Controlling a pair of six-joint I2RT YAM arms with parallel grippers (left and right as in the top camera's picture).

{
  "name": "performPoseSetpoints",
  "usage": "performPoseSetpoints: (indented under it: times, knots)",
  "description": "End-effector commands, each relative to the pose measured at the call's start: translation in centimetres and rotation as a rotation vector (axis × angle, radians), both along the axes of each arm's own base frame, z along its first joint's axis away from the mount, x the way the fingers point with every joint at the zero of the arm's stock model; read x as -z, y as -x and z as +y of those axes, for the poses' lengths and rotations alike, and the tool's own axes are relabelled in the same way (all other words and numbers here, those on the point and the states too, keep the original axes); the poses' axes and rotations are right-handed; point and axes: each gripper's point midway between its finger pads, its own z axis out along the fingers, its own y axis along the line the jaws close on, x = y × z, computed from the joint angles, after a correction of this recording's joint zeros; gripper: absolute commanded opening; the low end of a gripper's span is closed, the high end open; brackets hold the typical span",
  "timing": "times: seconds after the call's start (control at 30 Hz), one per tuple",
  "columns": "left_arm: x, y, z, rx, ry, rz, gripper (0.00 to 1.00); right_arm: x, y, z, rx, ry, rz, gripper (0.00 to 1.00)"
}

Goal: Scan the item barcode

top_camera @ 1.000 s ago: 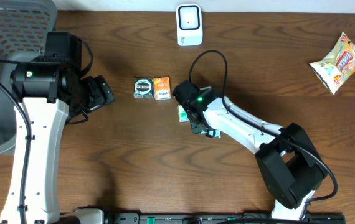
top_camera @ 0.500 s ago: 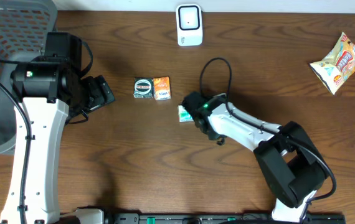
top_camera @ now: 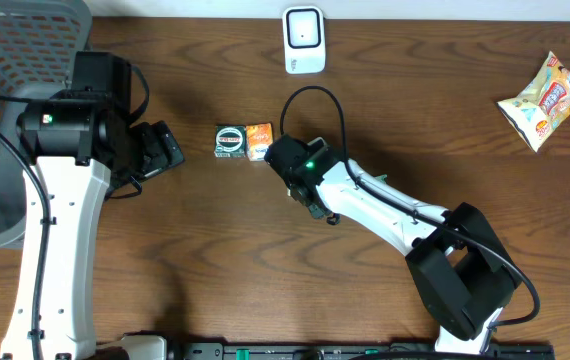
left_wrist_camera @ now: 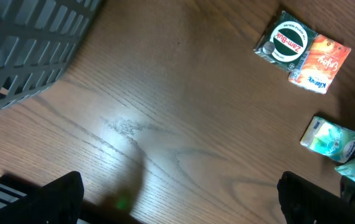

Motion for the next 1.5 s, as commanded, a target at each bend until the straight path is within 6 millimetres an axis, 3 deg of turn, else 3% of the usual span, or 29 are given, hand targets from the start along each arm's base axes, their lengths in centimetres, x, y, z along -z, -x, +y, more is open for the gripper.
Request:
performPoseSetpoints:
  times: [0.0, 0.3, 0.53, 0.57, 0.7, 0.77, 0.83, 0.93, 1.07, 1.27, 1.33, 1.47]
  knots:
    - [0.1, 0.1, 0.1, -0.011, -0.004, 0.01, 0.98, 1.1, 0.6, -0.6, -0.023, 0.02, 0.035, 0.63]
    - [0.1, 0.1, 0.1, -0.011, -0.004, 0.01, 0.98, 3.7, 1.0, -3.0, -0.074, 0.063, 0.074, 0.63]
    - [0.1, 0.1, 0.1, -0.011, -0.004, 0.01, 0.98, 5.3, 0.0, -4.6, -0.033, 0.036, 0.035, 0.62]
    - [0.1, 0.1, 0.1, -0.011, -0.004, 0.01, 0.97, 5.7, 0.1, -4.6, -0.04, 0.013, 0.056, 0.59]
    - [0.1, 0.1, 0.1, -0.011, -0.004, 0.01, 0.98, 6.5, 0.4, -4.1, -0.014, -0.099, 0.118, 0.22]
    - [0.1, 0.1, 0.1, -0.011, -0.004, 0.01, 0.98, 6.4, 0.3, -3.3, 0.01, -0.186, 0.148, 0.14]
    - [0.1, 0.1, 0.1, -0.011, -0.004, 0.01, 0.98, 5.9, 0.1, -2.3, 0.022, -0.266, 0.185, 0.02]
    - [0.1, 0.1, 0.1, -0.011, -0.004, 0.01, 0.98, 3.9, -0.6, -0.7, 0.05, -0.404, 0.248, 0.01]
    - [0.1, 0.1, 0.1, -0.011, -0.004, 0.01, 0.98, -0.3, -1.5, 1.5, 0.076, -0.62, 0.34, 0.01]
    - [0.1, 0.1, 0.1, -0.011, -0.004, 0.01, 0.98, -6.1, -1.5, 4.9, -0.014, -1.058, 0.485, 0.01]
    - [0.1, 0.1, 0.1, -0.011, -0.004, 0.01, 0.98, -6.7, -1.3, 4.9, -0.002, -1.157, 0.523, 0.01]
    - [0.1, 0.1, 0.1, -0.011, -0.004, 0.01, 0.98, -5.9, -0.4, 3.8, 0.072, -1.268, 0.593, 0.01]
